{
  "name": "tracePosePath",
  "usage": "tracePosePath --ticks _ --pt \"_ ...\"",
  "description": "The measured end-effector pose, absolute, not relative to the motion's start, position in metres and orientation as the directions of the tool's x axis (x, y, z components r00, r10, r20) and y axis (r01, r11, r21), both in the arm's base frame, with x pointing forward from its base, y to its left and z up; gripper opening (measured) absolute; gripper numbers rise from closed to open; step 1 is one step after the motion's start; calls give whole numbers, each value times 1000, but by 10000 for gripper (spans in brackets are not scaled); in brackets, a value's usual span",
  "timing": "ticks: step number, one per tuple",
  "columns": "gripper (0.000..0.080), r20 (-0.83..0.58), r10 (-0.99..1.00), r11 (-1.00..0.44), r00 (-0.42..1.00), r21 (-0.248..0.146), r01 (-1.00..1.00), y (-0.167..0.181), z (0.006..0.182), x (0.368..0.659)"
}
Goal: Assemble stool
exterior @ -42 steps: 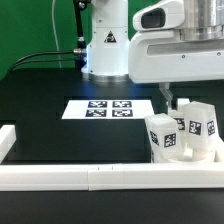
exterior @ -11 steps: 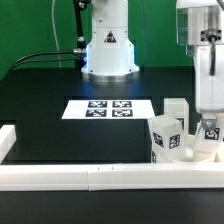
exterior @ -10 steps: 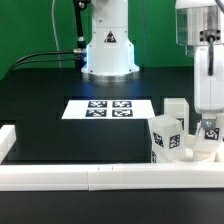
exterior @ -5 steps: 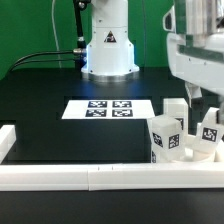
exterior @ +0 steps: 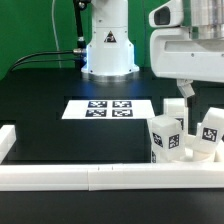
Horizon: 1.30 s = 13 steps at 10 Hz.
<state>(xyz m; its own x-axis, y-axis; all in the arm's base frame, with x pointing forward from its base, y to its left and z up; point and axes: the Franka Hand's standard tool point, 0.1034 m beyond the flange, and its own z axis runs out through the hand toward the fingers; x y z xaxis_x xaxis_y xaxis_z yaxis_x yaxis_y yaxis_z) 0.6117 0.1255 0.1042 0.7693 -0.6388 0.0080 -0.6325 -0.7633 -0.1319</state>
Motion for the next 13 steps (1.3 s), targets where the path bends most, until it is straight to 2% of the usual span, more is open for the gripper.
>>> tracePosePath --ticks 1,3,4,7,9,10,11,13 --pt "649 44 -435 -896 899 -121 -428 131 107 612" --pt "649 15 -118 -987 993 -110 -116 133 103 602" --pt "649 90 -124 -987 988 -113 -114 127 110 609" --pt "649 103 85 -994 991 -60 91 119 108 605" --pt "649 77 384 -923 920 9 385 128 101 602" --pt "649 2 556 -831 831 19 556 138 92 595" --pt "649 -11 623 -782 782 12 623 139 90 596" --pt "649 -19 693 -720 721 29 693 124 90 596"
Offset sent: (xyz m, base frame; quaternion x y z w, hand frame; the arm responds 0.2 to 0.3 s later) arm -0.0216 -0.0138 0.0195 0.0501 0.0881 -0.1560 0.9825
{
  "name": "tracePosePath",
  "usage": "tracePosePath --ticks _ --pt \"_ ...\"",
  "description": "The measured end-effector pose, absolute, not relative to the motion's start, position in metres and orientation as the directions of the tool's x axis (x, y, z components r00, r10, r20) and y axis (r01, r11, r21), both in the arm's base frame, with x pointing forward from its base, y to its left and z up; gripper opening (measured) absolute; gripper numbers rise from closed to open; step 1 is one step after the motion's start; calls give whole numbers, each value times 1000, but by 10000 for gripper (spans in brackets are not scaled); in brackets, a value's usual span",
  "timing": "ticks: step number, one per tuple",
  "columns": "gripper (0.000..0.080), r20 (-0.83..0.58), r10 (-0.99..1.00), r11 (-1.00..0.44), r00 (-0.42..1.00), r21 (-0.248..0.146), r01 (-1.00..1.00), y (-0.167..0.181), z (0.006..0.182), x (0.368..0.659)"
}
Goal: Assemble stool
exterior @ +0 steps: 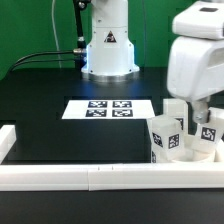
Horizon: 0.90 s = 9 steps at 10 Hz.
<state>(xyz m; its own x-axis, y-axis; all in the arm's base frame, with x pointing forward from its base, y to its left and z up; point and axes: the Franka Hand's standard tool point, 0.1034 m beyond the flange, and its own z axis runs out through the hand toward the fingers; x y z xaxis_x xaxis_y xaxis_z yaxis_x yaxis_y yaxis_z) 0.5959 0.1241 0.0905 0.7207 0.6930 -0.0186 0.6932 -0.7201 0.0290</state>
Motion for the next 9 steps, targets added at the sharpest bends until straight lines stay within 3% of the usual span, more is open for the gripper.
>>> tracePosePath --ticks 2,3,7,8,9 --pt "649 -34 715 -698 698 27 716 122 88 594" --pt "649 -91 646 -761 758 -2 649 123 78 588" --pt "620 -110 570 -819 814 6 574 130 73 593" --pt "442 -110 554 -830 825 7 558 130 73 593" --pt "442 -108 457 -887 883 19 461 130 73 593"
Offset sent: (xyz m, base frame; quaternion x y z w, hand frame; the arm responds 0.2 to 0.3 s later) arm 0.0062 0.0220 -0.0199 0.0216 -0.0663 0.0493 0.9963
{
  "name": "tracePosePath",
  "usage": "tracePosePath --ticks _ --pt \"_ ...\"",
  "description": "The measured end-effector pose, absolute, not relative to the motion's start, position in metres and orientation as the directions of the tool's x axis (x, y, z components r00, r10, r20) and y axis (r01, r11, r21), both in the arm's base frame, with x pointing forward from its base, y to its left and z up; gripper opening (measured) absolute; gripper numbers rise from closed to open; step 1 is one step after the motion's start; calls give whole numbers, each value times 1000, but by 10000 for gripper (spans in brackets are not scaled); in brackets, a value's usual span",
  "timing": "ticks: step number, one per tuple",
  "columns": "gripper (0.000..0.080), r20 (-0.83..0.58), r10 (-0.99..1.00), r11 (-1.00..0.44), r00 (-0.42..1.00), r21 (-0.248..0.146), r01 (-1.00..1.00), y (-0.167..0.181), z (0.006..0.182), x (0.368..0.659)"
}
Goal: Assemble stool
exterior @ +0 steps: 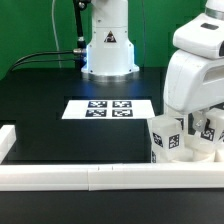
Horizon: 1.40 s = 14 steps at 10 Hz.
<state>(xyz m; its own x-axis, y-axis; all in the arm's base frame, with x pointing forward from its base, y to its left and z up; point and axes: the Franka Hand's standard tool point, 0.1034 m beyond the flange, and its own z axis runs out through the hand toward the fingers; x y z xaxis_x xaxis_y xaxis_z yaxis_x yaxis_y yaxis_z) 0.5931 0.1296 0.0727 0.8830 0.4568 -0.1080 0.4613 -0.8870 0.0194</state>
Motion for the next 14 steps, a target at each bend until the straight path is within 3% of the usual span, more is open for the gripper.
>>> tracePosePath --ticks 1,2,5,7,10,12,14 --pt "333 -106 393 -917 913 27 398 129 73 593" --pt "333 -104 348 -935 932 32 353 130 73 593" --pt "333 -58 -172 -983 983 81 -167 129 73 583" --pt "333 -43 -449 -893 892 33 -448 124 72 585" --pt "334 -35 -587 -810 809 42 -585 124 72 585" --pt "334 -24 -769 -639 639 30 -768 122 71 586" --pt "334 -53 -953 -294 298 -69 -953 116 69 585"
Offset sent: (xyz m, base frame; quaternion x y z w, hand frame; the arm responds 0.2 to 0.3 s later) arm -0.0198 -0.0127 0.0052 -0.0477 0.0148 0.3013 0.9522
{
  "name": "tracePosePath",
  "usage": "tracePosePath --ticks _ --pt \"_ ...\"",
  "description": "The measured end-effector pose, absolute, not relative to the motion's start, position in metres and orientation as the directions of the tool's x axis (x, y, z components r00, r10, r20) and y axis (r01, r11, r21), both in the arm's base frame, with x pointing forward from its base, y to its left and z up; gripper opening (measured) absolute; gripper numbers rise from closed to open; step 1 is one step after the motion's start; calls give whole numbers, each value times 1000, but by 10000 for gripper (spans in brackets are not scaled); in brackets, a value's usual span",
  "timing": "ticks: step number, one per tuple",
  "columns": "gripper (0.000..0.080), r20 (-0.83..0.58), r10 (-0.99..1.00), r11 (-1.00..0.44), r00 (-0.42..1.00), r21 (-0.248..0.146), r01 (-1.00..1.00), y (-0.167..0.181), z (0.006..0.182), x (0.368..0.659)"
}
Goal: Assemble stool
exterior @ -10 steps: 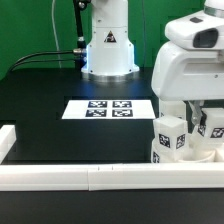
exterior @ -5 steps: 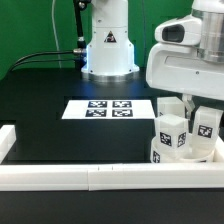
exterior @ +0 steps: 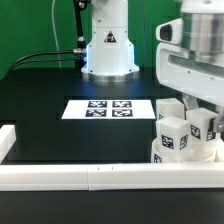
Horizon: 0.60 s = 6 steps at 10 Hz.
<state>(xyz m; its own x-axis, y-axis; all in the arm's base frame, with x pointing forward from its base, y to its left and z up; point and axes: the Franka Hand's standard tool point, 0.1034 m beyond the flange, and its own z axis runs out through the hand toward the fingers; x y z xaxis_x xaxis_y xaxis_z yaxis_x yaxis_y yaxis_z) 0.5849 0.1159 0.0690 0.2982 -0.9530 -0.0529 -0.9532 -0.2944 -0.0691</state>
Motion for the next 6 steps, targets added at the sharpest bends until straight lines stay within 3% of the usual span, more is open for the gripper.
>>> tracePosePath --ticks 4,6 --pt "334 -74 -992 -95 99 -57 -994 116 69 586" --pt "334 -116 -983 152 -145 -45 -987 115 69 587"
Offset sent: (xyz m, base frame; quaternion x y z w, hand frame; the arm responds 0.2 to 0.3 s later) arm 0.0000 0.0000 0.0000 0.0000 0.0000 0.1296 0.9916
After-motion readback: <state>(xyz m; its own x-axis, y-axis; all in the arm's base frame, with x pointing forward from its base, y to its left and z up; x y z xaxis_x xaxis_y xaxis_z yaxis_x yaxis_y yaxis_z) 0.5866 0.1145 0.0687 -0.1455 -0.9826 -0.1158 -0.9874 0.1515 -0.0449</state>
